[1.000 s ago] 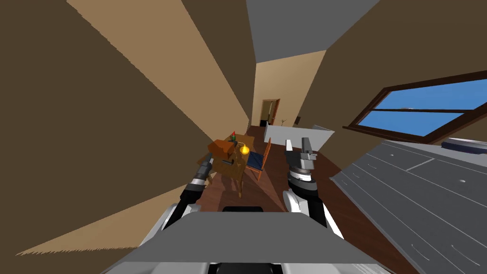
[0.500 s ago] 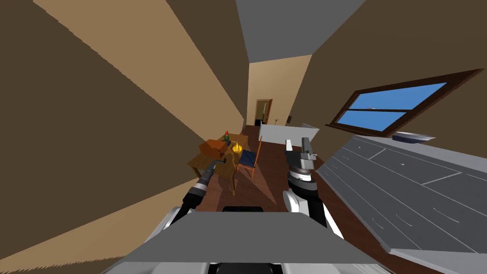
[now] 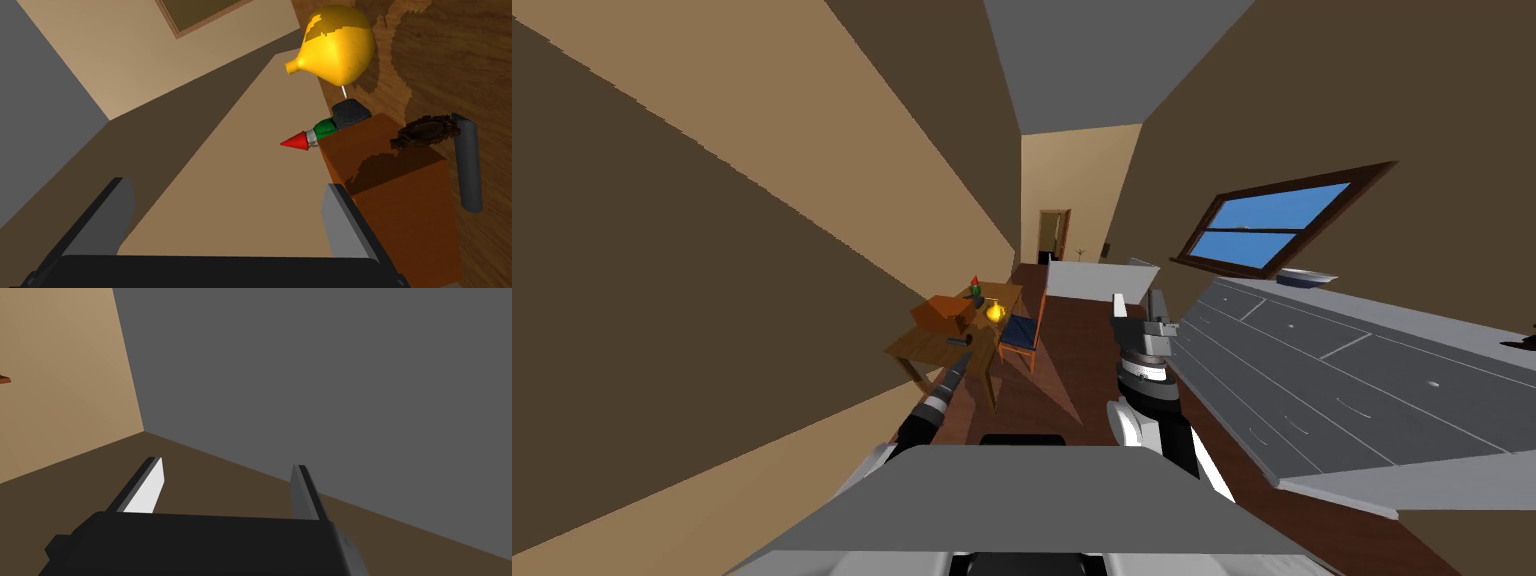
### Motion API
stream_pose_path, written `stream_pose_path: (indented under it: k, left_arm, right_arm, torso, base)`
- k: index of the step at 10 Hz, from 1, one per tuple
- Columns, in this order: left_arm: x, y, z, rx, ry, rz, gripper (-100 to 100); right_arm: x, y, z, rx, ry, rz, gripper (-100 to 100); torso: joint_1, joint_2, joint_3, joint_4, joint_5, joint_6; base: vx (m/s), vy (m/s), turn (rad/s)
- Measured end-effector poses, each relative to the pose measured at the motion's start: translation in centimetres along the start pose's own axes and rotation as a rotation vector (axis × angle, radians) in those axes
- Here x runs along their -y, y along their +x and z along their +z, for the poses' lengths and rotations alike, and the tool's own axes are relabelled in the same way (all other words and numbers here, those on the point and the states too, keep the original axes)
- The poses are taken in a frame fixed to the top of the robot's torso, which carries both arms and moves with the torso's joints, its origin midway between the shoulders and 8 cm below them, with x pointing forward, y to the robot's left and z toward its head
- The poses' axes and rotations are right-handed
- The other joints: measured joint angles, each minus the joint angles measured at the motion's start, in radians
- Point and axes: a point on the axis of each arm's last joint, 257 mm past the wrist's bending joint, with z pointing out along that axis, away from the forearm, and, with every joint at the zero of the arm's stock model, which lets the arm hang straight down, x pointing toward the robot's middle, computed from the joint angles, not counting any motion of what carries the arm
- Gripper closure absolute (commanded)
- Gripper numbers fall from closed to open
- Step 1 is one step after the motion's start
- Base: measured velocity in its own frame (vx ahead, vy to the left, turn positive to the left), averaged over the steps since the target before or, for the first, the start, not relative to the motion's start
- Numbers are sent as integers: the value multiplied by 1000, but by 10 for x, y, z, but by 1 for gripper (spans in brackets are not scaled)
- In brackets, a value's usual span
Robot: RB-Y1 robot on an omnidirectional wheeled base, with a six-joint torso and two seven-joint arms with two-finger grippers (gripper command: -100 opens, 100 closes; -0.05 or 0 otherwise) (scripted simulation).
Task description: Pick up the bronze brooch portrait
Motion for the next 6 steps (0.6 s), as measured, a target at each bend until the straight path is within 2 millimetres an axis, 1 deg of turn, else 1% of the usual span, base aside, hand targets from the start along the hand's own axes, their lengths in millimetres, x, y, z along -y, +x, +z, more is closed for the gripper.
stream_pose_path:
  k: [1, 2, 3, 4, 5, 6]
  left_arm:
    - [-16, 8, -2, -24, -30, 20, -100]
    - [-36, 15, -12, -57, -71, 49, -100]
    - [-57, 18, -20, -89, -108, 83, -100]
    - [-75, 21, -23, -122, -144, 120, -100]
    - [-92, 25, -31, -155, -185, 158, -100]
    - [-104, 26, -36, -172, -212, 178, -100]
  right_arm:
    - [0, 0, 0, 0, 0, 0, 0]
    - [0, 0, 0, 0, 0, 0, 0]
    - [0, 0, 0, 0, 0, 0, 0]
    - [0, 0, 0, 0, 0, 0, 0]
    - [0, 0, 0, 0, 0, 0, 0]
    - [0, 0, 0, 0, 0, 0, 0]
  torso:
    - [1, 0, 0, 0, 0, 0]
    - [1, -1, -1, 0, 0, 0]
    - [1, -1, -1, 0, 0, 0]
    - [0, -2, -1, 0, 0, 1]
    - [0, -3, -2, -1, 0, 0]
    - [3, -3, -2, -1, 0, 0]
  base:
    - [9, -111, -224]
    - [6, -123, -191]
    - [22, -130, -217]
    - [48, -131, -182]
    - [47, -73, -27]
    - [43, -43, -127]
